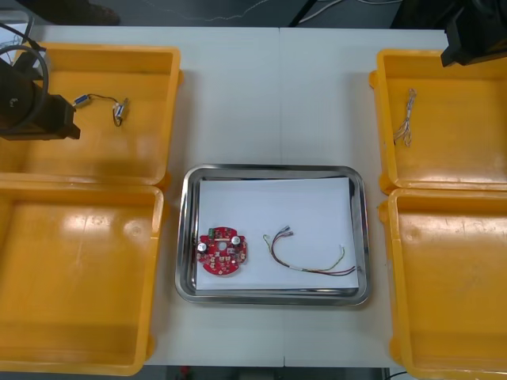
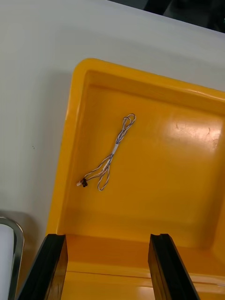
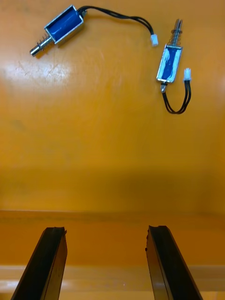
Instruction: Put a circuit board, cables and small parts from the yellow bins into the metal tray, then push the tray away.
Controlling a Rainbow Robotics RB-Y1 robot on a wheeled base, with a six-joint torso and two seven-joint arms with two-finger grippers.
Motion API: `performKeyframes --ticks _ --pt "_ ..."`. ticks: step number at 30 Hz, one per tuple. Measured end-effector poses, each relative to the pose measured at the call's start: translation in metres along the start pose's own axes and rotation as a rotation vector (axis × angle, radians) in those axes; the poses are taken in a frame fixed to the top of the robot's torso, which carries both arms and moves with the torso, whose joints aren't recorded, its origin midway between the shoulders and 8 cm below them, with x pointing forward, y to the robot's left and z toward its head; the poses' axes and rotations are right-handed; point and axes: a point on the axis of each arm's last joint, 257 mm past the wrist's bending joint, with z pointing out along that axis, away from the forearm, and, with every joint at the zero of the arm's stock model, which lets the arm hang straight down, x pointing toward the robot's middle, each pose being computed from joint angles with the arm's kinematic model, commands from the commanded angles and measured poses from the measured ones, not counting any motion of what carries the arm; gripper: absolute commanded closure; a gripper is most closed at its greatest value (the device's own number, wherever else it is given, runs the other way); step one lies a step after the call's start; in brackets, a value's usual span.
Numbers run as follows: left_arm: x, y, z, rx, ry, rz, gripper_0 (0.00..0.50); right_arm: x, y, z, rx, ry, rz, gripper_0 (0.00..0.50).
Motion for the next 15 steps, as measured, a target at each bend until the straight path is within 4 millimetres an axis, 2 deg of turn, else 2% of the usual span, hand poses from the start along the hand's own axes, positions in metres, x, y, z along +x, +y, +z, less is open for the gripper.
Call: performKeyframes --ticks 15 --pt "-0.031 -0.013 -0.008 0.011 -0.048 0.015 0.0 0.018 -0.04 0.036 -0.002 0.213 0.254 0.0"
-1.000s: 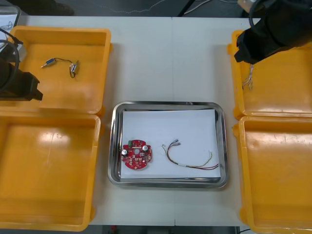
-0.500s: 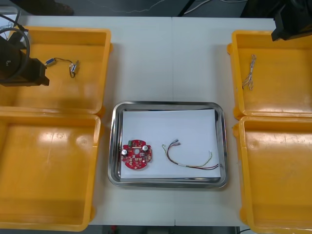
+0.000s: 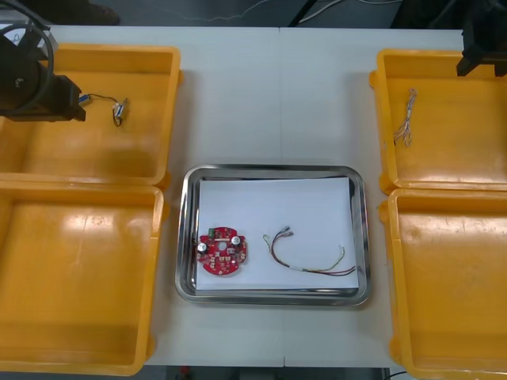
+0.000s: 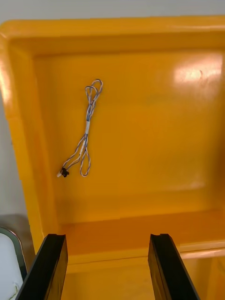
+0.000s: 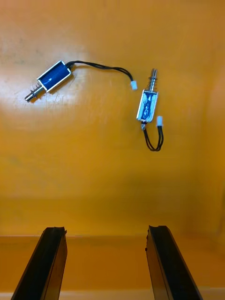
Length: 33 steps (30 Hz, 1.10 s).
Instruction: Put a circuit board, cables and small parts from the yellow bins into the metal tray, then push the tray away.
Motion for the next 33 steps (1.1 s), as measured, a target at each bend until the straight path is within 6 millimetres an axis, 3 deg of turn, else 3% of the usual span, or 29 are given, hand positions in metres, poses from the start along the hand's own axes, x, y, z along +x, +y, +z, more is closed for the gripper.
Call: performKeyframes --ticks 8,11,24,33 --pt "-0.009 -0.007 -0.003 -0.009 -0.011 0.023 0.0 0.001 -0.014 0.013 0.026 0.073 0.082 0.0" --pt "-0.015 -0.005 -0.005 -0.015 -0.013 0.014 0.0 -0.009 -0.013 0.02 0.028 0.046 0.096 0.0" --pt "-0.045 0.006 0.003 -0.029 -0.059 -0.049 0.0 -0.043 0.019 0.053 -0.063 -0.007 0.184 0.0" --pt "-0.06 0.004 0.013 -0.045 -0.1 -0.047 0.0 -0.057 0.027 0.064 -0.073 -0.046 0.205 0.0"
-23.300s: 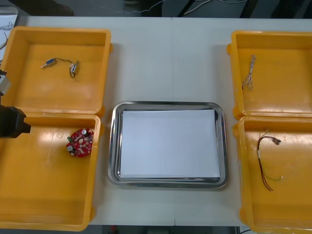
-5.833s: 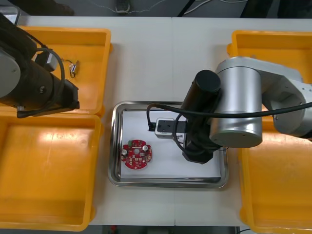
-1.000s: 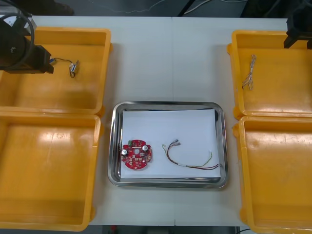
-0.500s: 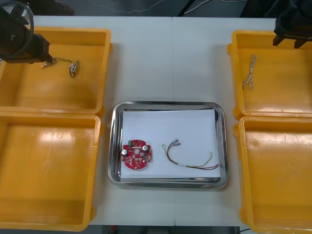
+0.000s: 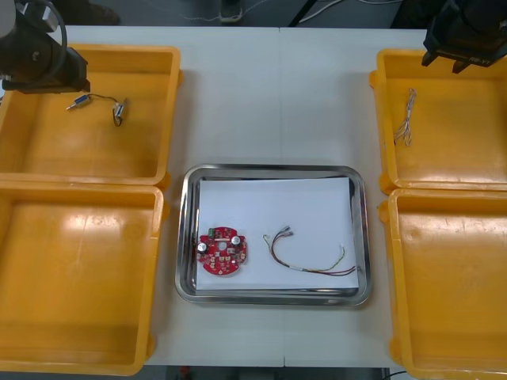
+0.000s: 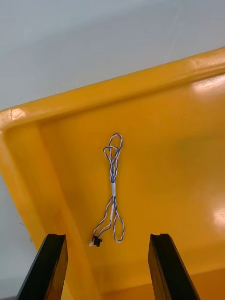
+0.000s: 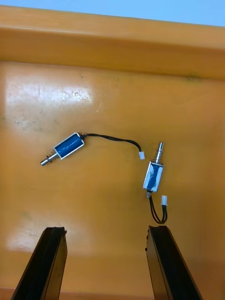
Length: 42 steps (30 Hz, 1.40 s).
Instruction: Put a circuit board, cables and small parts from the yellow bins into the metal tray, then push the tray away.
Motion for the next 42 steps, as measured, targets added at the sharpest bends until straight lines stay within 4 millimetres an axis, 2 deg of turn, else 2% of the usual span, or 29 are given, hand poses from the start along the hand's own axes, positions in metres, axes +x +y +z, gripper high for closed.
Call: performKeyframes --ticks 11,20,27,32,42 --pt "-0.018 0.024 0.021 -0.029 -0.073 -0.016 0.0 -0.008 -0.006 0.015 0.023 -0.02 0.032 0.0" --pt "-0.027 0.038 0.039 -0.041 -0.125 0.274 0.0 0.0 -0.004 0.03 0.038 -0.001 0.042 0.0" --pt "-0.028 0.042 0.049 -0.027 -0.147 0.245 0.0 0.007 0.004 0.041 0.038 0.006 0.032 0.0" --pt "-0.03 0.044 0.061 -0.011 -0.182 0.208 0.0 0.01 0.002 0.05 0.038 0.003 0.042 0.0" --pt "-0.021 0.032 0.087 0.012 -0.201 0.191 0.0 0.015 0.002 0.058 0.011 0.014 0.077 0.0"
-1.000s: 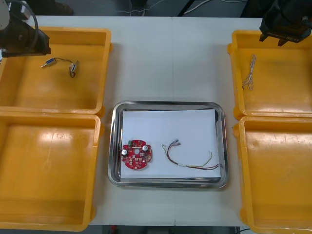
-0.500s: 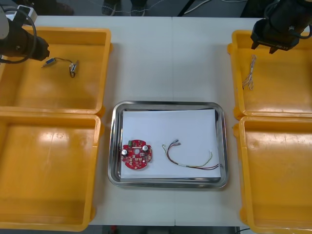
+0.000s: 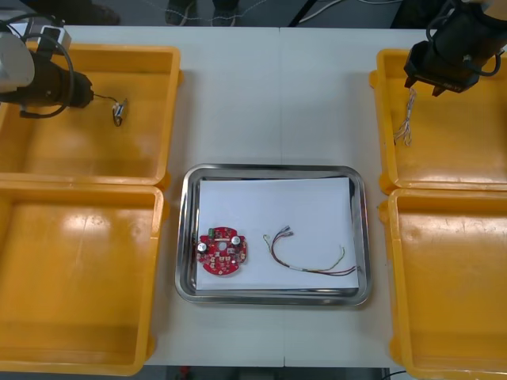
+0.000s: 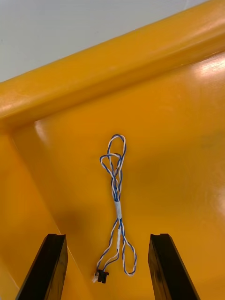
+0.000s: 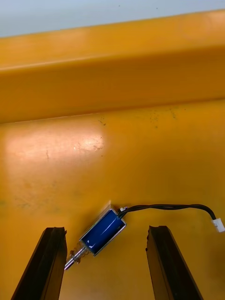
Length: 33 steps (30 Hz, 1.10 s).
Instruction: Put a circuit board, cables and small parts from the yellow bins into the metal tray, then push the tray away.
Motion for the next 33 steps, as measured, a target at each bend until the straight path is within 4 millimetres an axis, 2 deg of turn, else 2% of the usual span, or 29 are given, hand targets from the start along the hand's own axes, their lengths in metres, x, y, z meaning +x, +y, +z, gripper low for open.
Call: performKeyframes --ticks 8,19,33 --pt "0.013 -0.002 0.011 0.001 0.012 0.045 0.0 0.007 -0.001 0.014 -0.038 0.005 0.054 0.0" --pt "-0.002 -0.005 0.011 0.013 -0.047 0.055 0.0 0.015 -0.008 0.03 -0.033 0.005 0.077 0.0" --pt "-0.009 -0.005 0.011 0.014 -0.084 0.041 0.0 0.013 0.015 0.033 -0.098 -0.013 0.102 0.0"
